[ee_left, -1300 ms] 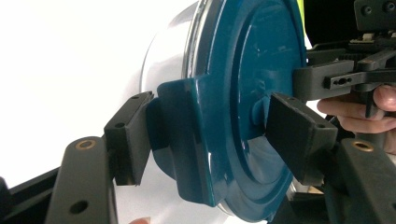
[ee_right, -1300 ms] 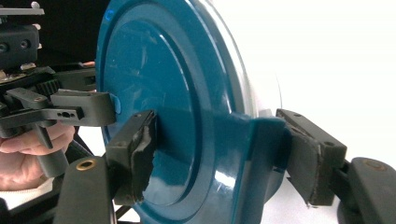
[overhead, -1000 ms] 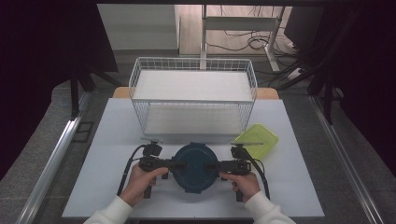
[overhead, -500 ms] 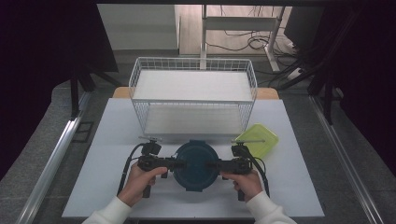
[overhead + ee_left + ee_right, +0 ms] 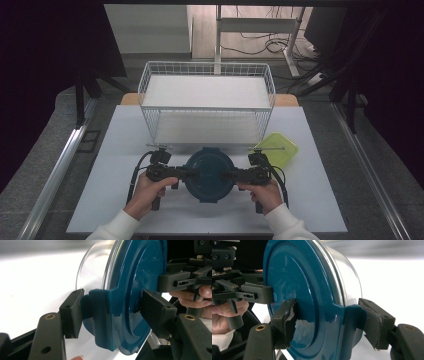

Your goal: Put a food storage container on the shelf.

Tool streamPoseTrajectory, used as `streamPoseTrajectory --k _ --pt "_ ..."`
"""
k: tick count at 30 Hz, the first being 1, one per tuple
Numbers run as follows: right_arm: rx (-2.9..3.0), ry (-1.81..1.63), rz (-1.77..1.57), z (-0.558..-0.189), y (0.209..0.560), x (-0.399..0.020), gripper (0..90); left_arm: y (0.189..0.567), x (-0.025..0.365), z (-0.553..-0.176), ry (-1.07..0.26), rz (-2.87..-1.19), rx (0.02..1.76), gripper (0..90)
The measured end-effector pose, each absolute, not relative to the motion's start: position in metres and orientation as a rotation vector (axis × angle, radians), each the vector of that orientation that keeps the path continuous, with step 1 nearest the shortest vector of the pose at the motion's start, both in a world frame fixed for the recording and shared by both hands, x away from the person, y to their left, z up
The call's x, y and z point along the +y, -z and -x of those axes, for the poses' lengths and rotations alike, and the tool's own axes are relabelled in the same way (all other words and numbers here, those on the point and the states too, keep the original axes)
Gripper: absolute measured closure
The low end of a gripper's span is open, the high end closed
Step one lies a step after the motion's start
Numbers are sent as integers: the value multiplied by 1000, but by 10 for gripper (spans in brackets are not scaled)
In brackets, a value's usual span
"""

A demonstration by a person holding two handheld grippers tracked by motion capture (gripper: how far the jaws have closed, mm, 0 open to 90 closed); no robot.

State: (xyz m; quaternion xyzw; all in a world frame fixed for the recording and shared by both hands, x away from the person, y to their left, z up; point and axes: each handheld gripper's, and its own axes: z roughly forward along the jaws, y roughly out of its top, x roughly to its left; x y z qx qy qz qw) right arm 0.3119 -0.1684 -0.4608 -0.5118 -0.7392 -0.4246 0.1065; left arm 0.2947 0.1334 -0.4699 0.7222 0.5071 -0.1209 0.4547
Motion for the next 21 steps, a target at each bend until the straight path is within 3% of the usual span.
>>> streamPoseTrajectory --k 21 --pt "-2188 1283 1503 -312 450 -170 329 458 132 -297 270 -1789 1222 375"
